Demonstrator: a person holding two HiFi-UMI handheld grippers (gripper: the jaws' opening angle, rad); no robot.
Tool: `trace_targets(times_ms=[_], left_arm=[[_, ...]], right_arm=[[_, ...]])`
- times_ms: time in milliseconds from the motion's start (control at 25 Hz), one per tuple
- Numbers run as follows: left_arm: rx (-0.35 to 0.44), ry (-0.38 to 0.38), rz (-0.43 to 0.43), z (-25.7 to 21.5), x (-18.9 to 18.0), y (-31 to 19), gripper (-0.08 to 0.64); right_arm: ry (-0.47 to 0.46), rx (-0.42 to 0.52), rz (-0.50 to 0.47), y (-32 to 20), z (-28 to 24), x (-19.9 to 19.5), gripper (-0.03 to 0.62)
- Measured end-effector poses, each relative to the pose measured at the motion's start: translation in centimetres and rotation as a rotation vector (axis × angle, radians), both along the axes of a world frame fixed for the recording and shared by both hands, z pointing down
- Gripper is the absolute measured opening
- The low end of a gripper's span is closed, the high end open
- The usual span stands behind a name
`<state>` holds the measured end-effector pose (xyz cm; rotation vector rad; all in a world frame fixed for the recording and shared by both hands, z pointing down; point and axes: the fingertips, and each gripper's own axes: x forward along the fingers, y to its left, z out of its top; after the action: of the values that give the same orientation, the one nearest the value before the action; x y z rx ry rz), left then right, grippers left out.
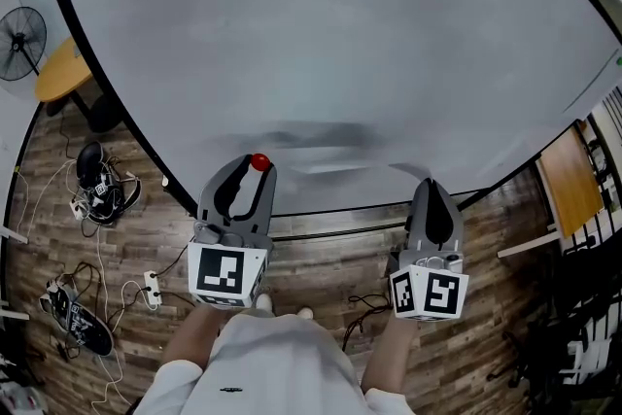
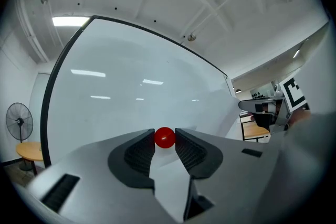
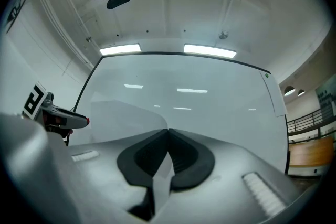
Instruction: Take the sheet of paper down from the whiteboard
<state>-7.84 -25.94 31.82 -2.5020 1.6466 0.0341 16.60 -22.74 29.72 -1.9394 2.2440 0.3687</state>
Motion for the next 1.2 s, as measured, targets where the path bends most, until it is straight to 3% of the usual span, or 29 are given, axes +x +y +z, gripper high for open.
trace_targets(times_ms=[440,1200], left_arm=[[-0.031,0.034,0.016,1.7,-0.3,0.9,0.123],[-0.061,0.035,0.039,2.8,-0.6,0.4,0.123]], right_arm=[[-0.047,-0.064,0.035,0.9,3.6,1.4,0.011],[0.012,-0.097,0.015,-0.9,5.1,-1.2,0.011]])
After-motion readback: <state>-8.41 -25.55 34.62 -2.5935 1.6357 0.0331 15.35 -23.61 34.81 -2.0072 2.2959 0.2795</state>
